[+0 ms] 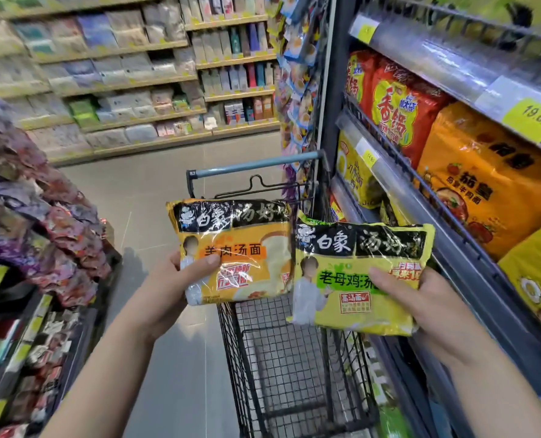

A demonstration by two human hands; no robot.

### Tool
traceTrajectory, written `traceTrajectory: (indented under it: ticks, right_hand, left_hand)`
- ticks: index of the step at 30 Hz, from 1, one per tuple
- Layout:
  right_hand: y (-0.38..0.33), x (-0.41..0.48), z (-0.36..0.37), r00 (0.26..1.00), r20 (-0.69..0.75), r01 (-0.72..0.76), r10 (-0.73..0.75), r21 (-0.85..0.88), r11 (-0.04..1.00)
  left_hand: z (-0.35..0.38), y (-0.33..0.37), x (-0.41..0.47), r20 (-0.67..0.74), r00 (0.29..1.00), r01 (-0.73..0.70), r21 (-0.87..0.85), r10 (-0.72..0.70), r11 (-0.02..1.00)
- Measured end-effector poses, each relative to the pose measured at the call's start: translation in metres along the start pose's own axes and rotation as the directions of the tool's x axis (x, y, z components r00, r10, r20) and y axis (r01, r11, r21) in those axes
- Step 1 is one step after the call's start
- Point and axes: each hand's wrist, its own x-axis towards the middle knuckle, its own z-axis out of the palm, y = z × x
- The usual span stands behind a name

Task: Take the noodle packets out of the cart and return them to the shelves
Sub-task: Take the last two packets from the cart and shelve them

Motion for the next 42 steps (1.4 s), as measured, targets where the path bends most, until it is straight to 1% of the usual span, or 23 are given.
traceTrajectory:
  ticks: [3, 8, 11, 13, 14, 17, 18, 21, 24, 26, 27, 31, 32, 34, 36, 38, 39, 42]
  right_hand:
    - [-0.010, -0.012, 0.005, 1.000, -0.017, 0.009, -0.009, 0.005, 1.000]
    - [-0.024, -0.044, 0.016, 0.990, -0.114, 0.080, -0.078, 0.016, 0.997]
    - [-0.031, -0.073, 0.033, 0.974, -0.200, 0.116, -0.104, 0.049, 0.992]
    - [-0.031, -0.094, 0.046, 0.956, -0.260, 0.142, -0.134, 0.011, 0.990]
    - [-0.030, -0.107, 0.052, 0.938, -0.318, 0.147, -0.141, -0.005, 0.989]
    - [-0.026, -0.151, 0.068, 0.865, -0.471, 0.172, -0.172, -0.044, 0.984]
    - [-0.023, -0.167, 0.073, 0.844, -0.506, 0.193, -0.175, -0.018, 0.981]
    - [-0.013, -0.226, 0.087, 0.742, -0.659, 0.185, -0.125, 0.022, 0.983]
    - [0.001, -0.290, 0.098, 0.651, -0.752, 0.125, -0.100, -0.024, 0.992]
    - [0.007, -0.331, 0.107, 0.564, -0.823, 0.070, -0.062, -0.027, 0.997]
    - [0.009, -0.351, 0.114, 0.524, -0.850, 0.067, -0.056, -0.024, 0.997]
    - [0.022, -0.426, 0.136, 0.386, -0.921, 0.122, -0.058, -0.011, 0.993]
    - [0.026, -0.445, 0.142, 0.356, -0.932, 0.134, -0.063, -0.016, 0.991]
    - [0.038, -0.483, 0.153, 0.263, -0.963, 0.155, -0.059, -0.018, 0.988]
    - [0.054, -0.521, 0.161, 0.199, -0.979, 0.179, -0.056, -0.020, 0.984]
    - [0.067, -0.557, 0.173, 0.154, -0.987, 0.199, -0.048, -0.016, 0.980]
    - [0.075, -0.578, 0.177, 0.127, -0.991, 0.219, -0.047, -0.019, 0.976]
    - [0.099, -0.641, 0.195, 0.057, -0.997, 0.276, -0.048, -0.031, 0.961]
  left_hand:
    - [-0.003, 0.010, -0.005, 0.057, 0.998, -0.038, 0.000, 0.038, 0.999]
    - [-0.009, 0.028, -0.005, 0.198, 0.978, -0.075, 0.009, 0.071, 0.997]
    - [-0.017, 0.035, -0.003, 0.241, 0.966, -0.097, 0.012, 0.091, 0.995]
    - [-0.025, 0.036, -0.002, 0.287, 0.954, -0.098, 0.025, 0.087, 0.995]
    - [-0.029, 0.036, -0.003, 0.325, 0.942, -0.096, 0.025, 0.083, 0.995]
    - [-0.031, 0.034, -0.008, 0.453, 0.889, -0.088, 0.032, 0.063, 0.996]
    - [-0.029, 0.031, -0.011, 0.495, 0.867, -0.089, 0.044, 0.056, 0.995]
    - [-0.011, 0.022, -0.024, 0.597, 0.802, -0.075, 0.046, 0.032, 0.996]
    - [0.024, 0.021, -0.046, 0.722, 0.692, -0.046, 0.031, 0.010, 0.998]
    - [0.048, 0.021, -0.063, 0.801, 0.598, -0.042, 0.027, 0.004, 0.999]
    - [0.060, 0.021, -0.072, 0.828, 0.561, -0.045, 0.028, 0.002, 0.999]
    - [0.098, 0.015, -0.117, 0.894, 0.447, -0.055, 0.056, -0.026, 0.997]
    - [0.107, 0.013, -0.130, 0.915, 0.401, -0.054, 0.057, -0.031, 0.997]
    - [0.124, 0.011, -0.159, 0.950, 0.308, -0.060, 0.080, -0.058, 0.995]
    - [0.139, 0.007, -0.192, 0.963, 0.252, -0.085, 0.122, -0.097, 0.989]
    - [0.152, -0.001, -0.230, 0.969, 0.219, -0.086, 0.139, -0.117, 0.987]
    - [0.157, -0.005, -0.252, 0.969, 0.218, -0.095, 0.138, -0.115, 0.986]
    - [0.169, -0.021, -0.318, 0.978, 0.154, -0.092, 0.157, -0.141, 0.983]
